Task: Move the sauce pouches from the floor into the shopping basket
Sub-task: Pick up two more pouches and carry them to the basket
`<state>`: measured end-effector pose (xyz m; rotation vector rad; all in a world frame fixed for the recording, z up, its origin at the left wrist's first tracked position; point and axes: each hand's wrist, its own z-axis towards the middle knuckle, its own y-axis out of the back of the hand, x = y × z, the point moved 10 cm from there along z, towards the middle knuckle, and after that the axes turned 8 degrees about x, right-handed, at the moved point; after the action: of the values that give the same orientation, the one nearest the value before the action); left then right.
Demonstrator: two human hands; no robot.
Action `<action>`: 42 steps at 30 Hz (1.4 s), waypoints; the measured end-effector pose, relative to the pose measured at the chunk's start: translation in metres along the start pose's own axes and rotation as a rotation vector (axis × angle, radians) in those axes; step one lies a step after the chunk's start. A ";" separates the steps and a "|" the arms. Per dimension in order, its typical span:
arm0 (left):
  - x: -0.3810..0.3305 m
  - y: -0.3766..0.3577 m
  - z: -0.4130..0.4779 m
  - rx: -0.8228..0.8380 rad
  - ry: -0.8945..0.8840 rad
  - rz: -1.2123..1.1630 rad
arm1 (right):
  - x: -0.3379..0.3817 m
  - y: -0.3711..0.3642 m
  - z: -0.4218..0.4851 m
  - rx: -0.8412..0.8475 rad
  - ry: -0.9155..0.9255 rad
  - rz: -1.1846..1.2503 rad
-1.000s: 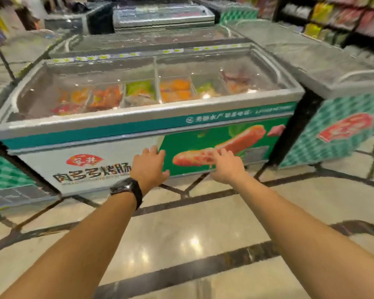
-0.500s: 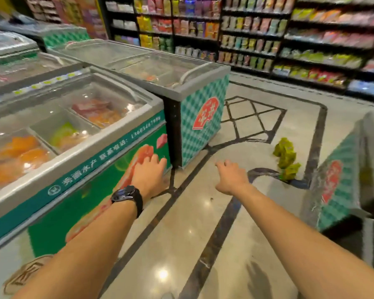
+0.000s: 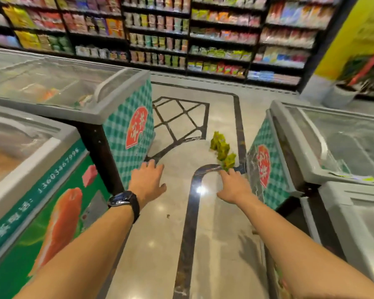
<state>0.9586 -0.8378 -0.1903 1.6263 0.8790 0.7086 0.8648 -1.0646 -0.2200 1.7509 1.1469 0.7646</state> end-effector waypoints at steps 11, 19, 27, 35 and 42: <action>-0.045 0.024 0.200 0.044 -0.061 0.085 | -0.092 0.038 0.166 0.046 -0.090 0.134; -0.072 0.060 0.338 0.025 -0.122 0.070 | -0.141 0.085 0.269 0.050 -0.137 0.187; -0.082 0.086 0.489 -0.005 -0.242 0.082 | -0.155 0.132 0.378 -0.002 -0.204 0.217; -0.077 0.104 0.634 0.044 -0.370 0.112 | -0.147 0.178 0.487 0.035 -0.287 0.273; -0.102 0.108 0.729 0.058 -0.430 0.190 | -0.179 0.210 0.559 0.033 -0.342 0.318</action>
<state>1.5196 -1.3238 -0.2447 1.8398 0.4416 0.4368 1.3462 -1.4572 -0.2697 2.0257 0.6655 0.5986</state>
